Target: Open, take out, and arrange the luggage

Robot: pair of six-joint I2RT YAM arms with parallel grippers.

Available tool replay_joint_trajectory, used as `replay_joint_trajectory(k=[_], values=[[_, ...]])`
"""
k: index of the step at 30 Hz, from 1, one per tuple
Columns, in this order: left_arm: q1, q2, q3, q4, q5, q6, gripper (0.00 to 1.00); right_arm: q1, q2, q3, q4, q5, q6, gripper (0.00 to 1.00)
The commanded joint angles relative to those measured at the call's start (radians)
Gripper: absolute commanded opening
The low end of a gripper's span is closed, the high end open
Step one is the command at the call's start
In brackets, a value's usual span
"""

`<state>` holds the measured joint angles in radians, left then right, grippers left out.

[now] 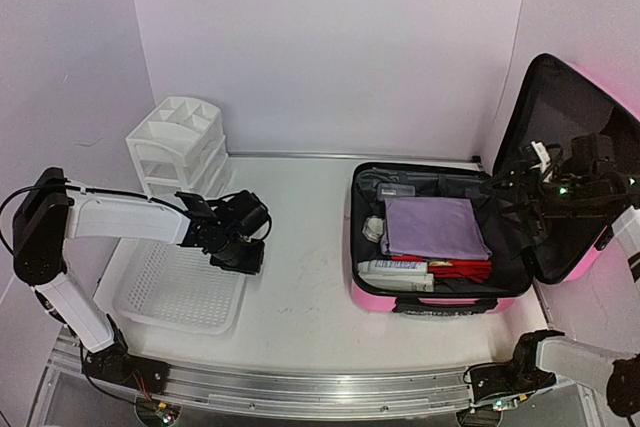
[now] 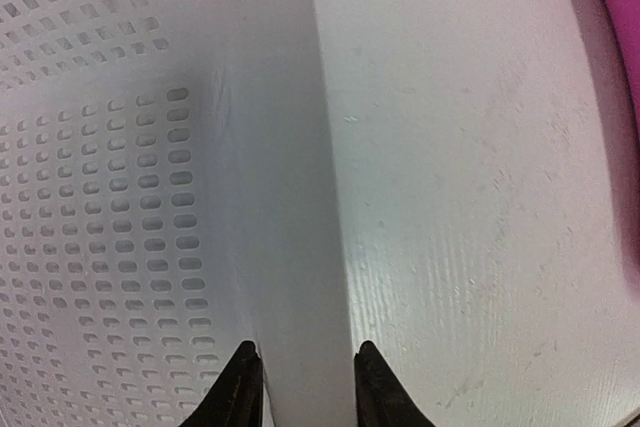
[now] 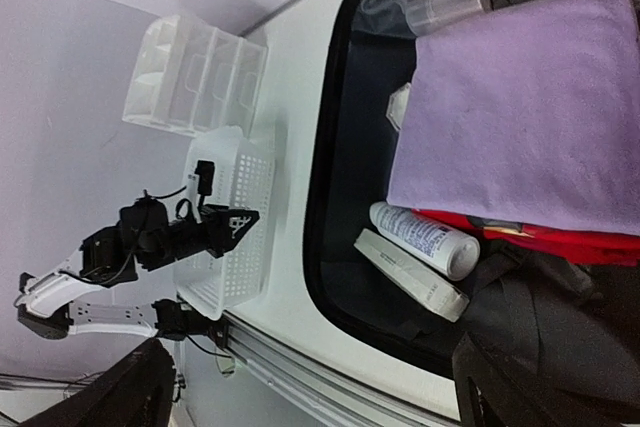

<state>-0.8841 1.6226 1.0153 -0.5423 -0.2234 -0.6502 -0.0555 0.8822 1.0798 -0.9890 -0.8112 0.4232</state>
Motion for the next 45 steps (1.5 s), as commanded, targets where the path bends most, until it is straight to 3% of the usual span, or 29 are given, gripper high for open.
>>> replay_joint_trajectory(k=[1,4,7,11,14,21,26,29,31,34,37,39,41,45], values=[[-0.086,-0.027,-0.002,0.006,0.052,0.046,0.26,0.188,0.065,0.038,-0.002,0.183,-0.072,0.98],[-0.107,-0.03,-0.011,0.01,0.092,0.094,0.2,0.351,0.155,0.06,-0.01,0.303,-0.091,0.98],[-0.149,-0.035,-0.003,0.014,0.11,0.202,0.17,0.424,0.216,0.074,-0.011,0.397,-0.083,0.98],[-0.2,-0.036,0.004,0.015,0.144,0.396,0.14,0.438,0.258,0.074,-0.017,0.497,-0.075,0.98],[-0.206,-0.058,-0.022,0.014,0.172,0.437,0.12,0.438,0.273,0.071,-0.043,0.574,-0.077,0.98],[-0.338,-0.174,-0.139,0.073,0.181,0.586,0.1,0.438,0.283,0.042,-0.041,0.568,-0.068,0.98],[-0.377,-0.225,-0.167,0.109,0.22,0.716,0.16,0.439,0.295,0.025,-0.041,0.577,-0.097,0.98],[-0.376,-0.212,-0.157,0.102,0.255,0.736,0.3,0.438,0.291,0.013,-0.041,0.62,-0.1,0.98],[-0.377,-0.203,-0.15,0.089,0.255,0.71,0.47,0.438,0.281,0.008,-0.041,0.626,-0.099,0.98],[-0.376,-0.227,-0.147,0.08,0.241,0.663,0.6,0.438,0.256,-0.008,-0.041,0.626,-0.112,0.98],[-0.372,-0.32,-0.138,0.057,0.107,0.524,0.68,0.438,0.234,-0.019,-0.043,0.645,-0.112,0.98],[-0.354,-0.412,-0.13,0.024,-0.074,0.375,0.78,0.439,0.22,-0.024,-0.043,0.647,-0.114,0.98],[-0.282,-0.509,-0.114,-0.089,-0.207,0.17,0.91,0.438,0.208,-0.03,-0.043,0.653,-0.119,0.98],[-0.014,-0.699,-0.125,-0.341,-0.172,-0.207,0.96,0.438,0.195,-0.033,-0.029,0.7,-0.081,0.98]])
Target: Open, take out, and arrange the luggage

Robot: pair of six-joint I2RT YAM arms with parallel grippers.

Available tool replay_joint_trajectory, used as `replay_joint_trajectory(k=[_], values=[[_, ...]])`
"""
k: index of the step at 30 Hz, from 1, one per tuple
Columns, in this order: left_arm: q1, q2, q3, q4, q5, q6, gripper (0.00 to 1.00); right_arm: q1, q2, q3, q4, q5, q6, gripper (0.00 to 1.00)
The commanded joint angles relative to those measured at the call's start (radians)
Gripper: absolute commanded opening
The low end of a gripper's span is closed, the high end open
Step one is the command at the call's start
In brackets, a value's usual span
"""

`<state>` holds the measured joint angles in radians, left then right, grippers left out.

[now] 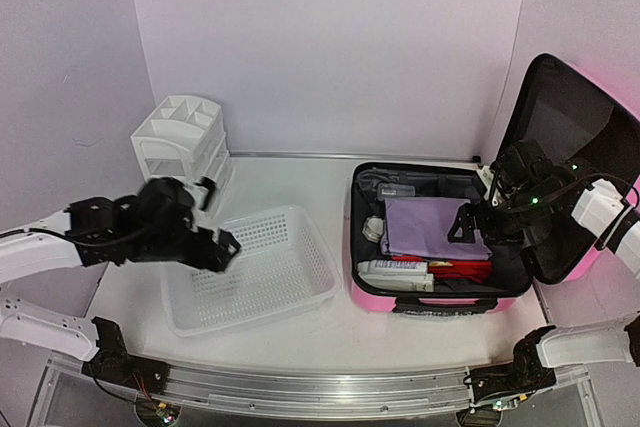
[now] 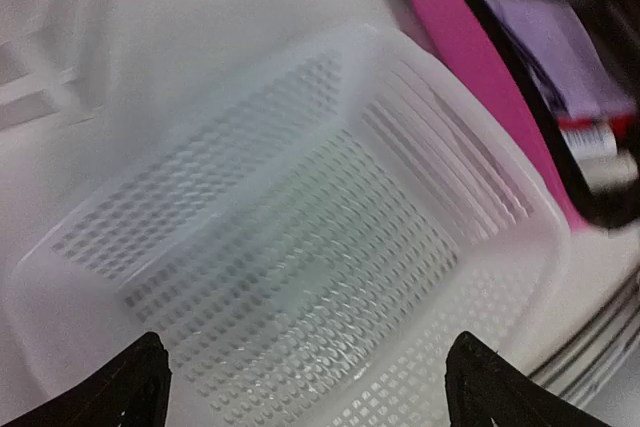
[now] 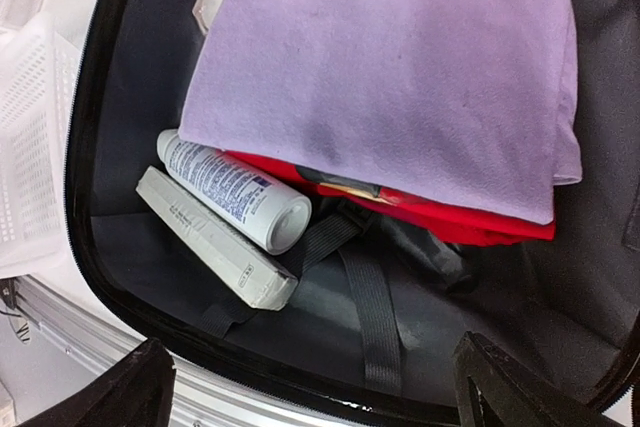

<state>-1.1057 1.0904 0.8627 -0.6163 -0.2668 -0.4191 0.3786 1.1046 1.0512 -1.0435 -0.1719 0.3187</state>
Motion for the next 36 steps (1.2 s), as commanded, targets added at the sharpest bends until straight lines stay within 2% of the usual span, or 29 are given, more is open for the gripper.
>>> replay_joint_trajectory(k=[1,4,7,9,12,13,15,17,19,21,24,28,32,34,36], values=[[0.258,-0.205,0.012,-0.309,-0.104,-0.487,0.97,0.004,-0.029,-0.004,0.028,0.088,0.047,0.98],[0.361,-0.261,-0.042,-0.368,-0.028,-0.543,0.99,0.004,-0.03,-0.013,0.038,0.096,0.052,0.98],[0.461,-0.223,-0.066,-0.418,0.019,-0.569,0.99,0.004,-0.02,-0.004,0.046,0.01,0.031,0.98],[0.533,-0.193,-0.085,-0.391,0.07,-0.539,0.99,0.005,-0.017,-0.008,0.057,-0.025,0.023,0.98],[0.612,-0.149,-0.128,-0.26,0.153,-0.441,0.99,0.003,-0.008,-0.017,0.068,-0.039,0.02,0.98],[0.63,-0.128,-0.138,-0.216,0.178,-0.407,0.96,0.004,-0.004,-0.017,0.067,-0.055,0.022,0.98],[0.648,-0.076,-0.135,-0.154,0.183,-0.353,0.8,0.004,0.004,-0.023,0.071,-0.107,0.019,0.98],[0.649,-0.02,-0.119,-0.114,0.152,-0.301,0.69,0.003,0.006,-0.039,0.095,-0.151,0.02,0.98],[0.649,0.03,-0.083,-0.099,0.116,-0.23,0.62,0.004,0.009,-0.047,0.103,-0.16,0.028,0.98],[0.649,0.069,-0.053,-0.068,0.092,-0.171,0.58,0.005,0.013,-0.05,0.107,-0.18,0.03,0.98],[0.649,0.125,-0.032,0.013,0.13,-0.101,0.52,0.005,0.029,-0.057,0.122,-0.198,0.028,0.98],[0.648,0.218,-0.002,0.084,0.222,-0.073,0.43,0.043,0.098,-0.017,0.117,-0.153,0.045,0.98],[0.649,0.304,0.044,0.112,0.263,-0.054,0.41,0.135,0.215,0.081,0.063,0.014,0.057,0.98],[0.649,0.326,0.072,0.098,0.264,-0.044,0.44,0.187,0.297,0.161,0.005,0.128,0.057,0.98],[0.649,0.331,0.09,0.092,0.259,-0.024,0.51,0.242,0.376,0.245,-0.042,0.241,0.056,0.98]])
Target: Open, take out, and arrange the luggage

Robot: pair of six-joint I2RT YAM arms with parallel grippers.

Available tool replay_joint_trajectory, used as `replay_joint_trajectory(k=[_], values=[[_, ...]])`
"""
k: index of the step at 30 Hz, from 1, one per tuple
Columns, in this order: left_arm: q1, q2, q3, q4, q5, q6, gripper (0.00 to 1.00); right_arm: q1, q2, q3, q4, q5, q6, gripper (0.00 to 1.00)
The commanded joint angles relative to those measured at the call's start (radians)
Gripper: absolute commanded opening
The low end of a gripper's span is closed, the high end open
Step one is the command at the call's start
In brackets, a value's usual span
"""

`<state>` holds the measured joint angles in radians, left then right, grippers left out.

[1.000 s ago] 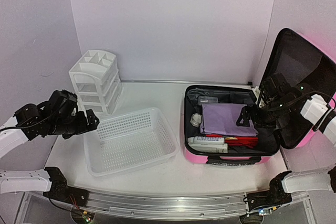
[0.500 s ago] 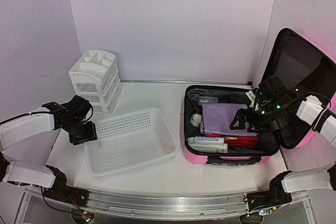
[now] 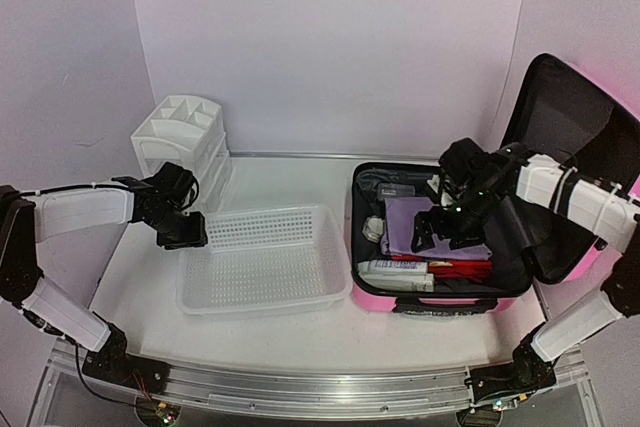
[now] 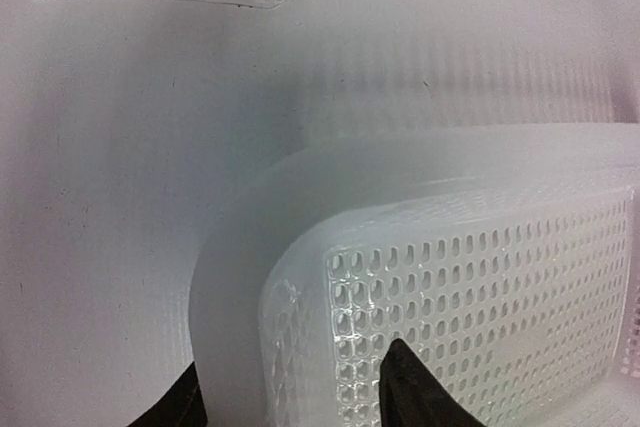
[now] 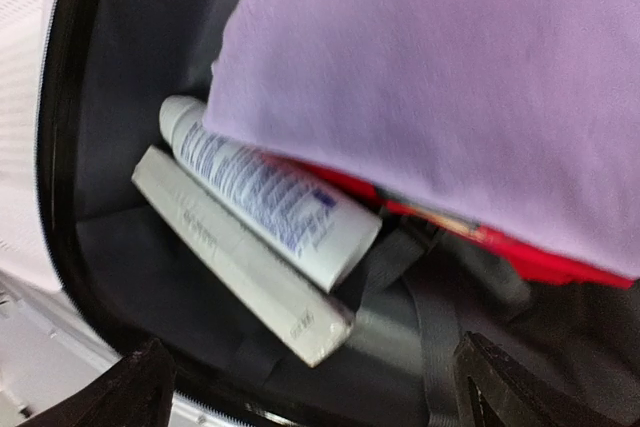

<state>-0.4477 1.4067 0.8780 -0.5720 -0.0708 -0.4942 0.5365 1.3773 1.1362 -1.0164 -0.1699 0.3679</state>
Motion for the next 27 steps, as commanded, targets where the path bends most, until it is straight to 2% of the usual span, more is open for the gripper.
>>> replay_joint_trajectory(k=[1,5,7,9,11,14,18,24,27], values=[[-0.009,0.019,0.087,0.05,0.067,0.069,0.54,0.108,0.145,0.203,-0.086,0.291,0.01,0.98],[-0.009,0.039,0.128,0.039,0.154,0.101,0.63,0.177,0.314,0.377,-0.168,0.481,0.072,0.98],[-0.009,0.041,0.139,0.005,0.151,0.096,0.68,0.213,0.401,0.477,-0.206,0.567,0.109,0.98],[-0.01,0.029,0.152,-0.049,0.096,0.093,0.74,0.255,0.486,0.543,-0.231,0.626,0.134,0.98],[-0.01,-0.002,0.17,-0.118,0.0,0.079,0.85,0.28,0.547,0.6,-0.258,0.68,0.165,0.97],[-0.009,-0.082,0.188,-0.171,-0.104,0.072,0.98,0.301,0.605,0.65,-0.27,0.73,0.183,0.9],[-0.009,-0.184,0.208,-0.2,-0.189,0.113,1.0,0.312,0.662,0.689,-0.265,0.752,0.202,0.76],[-0.024,-0.26,0.271,-0.255,-0.17,0.174,1.0,0.315,0.734,0.717,-0.252,0.762,0.247,0.66],[-0.036,-0.287,0.307,-0.289,-0.223,0.232,0.99,0.316,0.771,0.731,-0.252,0.767,0.267,0.63]])
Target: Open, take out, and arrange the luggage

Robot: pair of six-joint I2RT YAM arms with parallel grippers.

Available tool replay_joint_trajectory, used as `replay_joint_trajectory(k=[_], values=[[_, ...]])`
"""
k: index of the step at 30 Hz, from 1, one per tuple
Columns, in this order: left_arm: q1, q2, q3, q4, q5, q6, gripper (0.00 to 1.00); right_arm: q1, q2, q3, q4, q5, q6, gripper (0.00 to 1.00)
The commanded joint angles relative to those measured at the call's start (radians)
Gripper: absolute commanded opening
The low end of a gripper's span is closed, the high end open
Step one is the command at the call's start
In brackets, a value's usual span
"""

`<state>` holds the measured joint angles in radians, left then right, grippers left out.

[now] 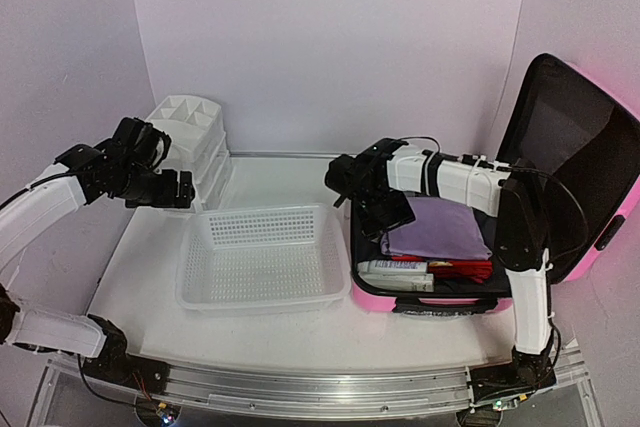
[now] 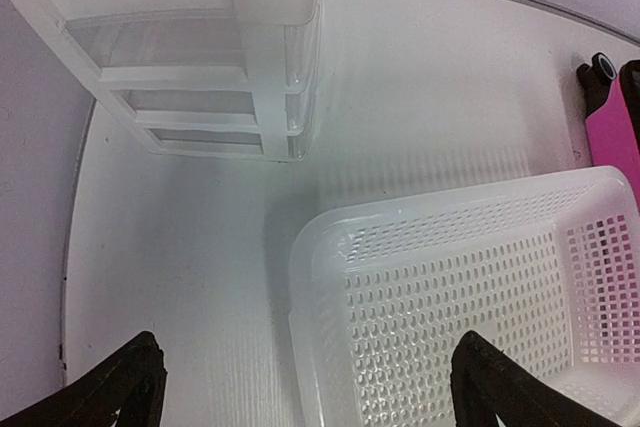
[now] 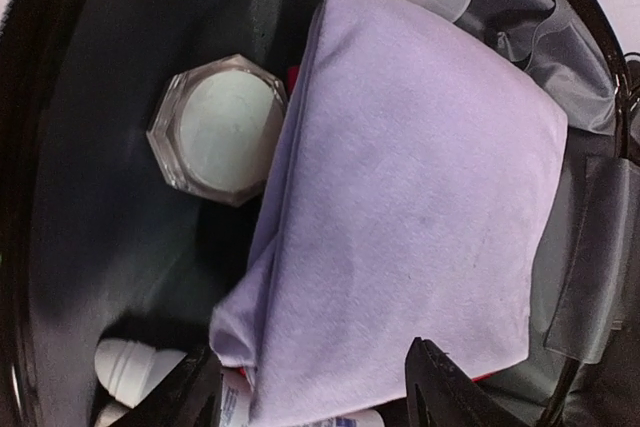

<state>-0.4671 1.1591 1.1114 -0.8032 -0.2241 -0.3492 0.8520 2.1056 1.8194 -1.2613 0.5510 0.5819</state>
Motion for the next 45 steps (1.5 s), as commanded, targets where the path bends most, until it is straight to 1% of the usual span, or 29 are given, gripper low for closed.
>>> replay_joint_trajectory(k=[1,5,10,12,14,19,24,30,36,37,41,42,45], values=[[-0.021,-0.048,0.08,-0.064,-0.095,0.109,0.99,0.0,0.049,0.048,-0.005,0.055,0.063,0.62],[-0.046,-0.067,0.072,-0.074,-0.204,0.142,0.99,0.0,0.093,0.061,0.002,0.057,0.084,0.61],[-0.049,-0.088,0.001,-0.026,-0.217,0.139,0.99,-0.002,0.148,0.087,0.005,0.072,0.118,0.58],[-0.048,-0.093,-0.01,-0.018,-0.241,0.142,0.99,-0.001,0.16,0.093,0.004,0.086,0.124,0.55],[-0.049,-0.101,-0.015,-0.014,-0.255,0.142,1.0,-0.002,0.165,0.089,0.005,0.103,0.134,0.54],[-0.048,-0.106,-0.033,0.003,-0.246,0.138,1.0,-0.001,0.147,0.047,0.005,0.153,0.159,0.53],[-0.048,-0.102,-0.041,0.013,-0.244,0.139,1.0,-0.002,0.144,0.027,0.003,0.159,0.168,0.48],[-0.048,-0.101,-0.043,0.017,-0.243,0.138,0.99,-0.002,0.154,0.017,0.003,0.141,0.178,0.51],[-0.047,-0.1,-0.044,0.019,-0.238,0.139,0.99,-0.002,0.163,0.004,0.003,0.16,0.177,0.51],[-0.047,-0.101,-0.043,0.019,-0.238,0.139,0.99,-0.002,0.163,0.004,0.003,0.163,0.177,0.5],[-0.047,-0.098,-0.045,0.021,-0.238,0.139,0.99,-0.001,0.15,0.002,0.003,0.17,0.177,0.31],[-0.048,-0.096,-0.045,0.021,-0.237,0.139,0.99,-0.002,0.145,0.0,0.002,0.17,0.175,0.27],[-0.045,-0.095,-0.045,0.022,-0.235,0.139,0.99,-0.001,0.131,0.001,0.001,0.168,0.166,0.08]])
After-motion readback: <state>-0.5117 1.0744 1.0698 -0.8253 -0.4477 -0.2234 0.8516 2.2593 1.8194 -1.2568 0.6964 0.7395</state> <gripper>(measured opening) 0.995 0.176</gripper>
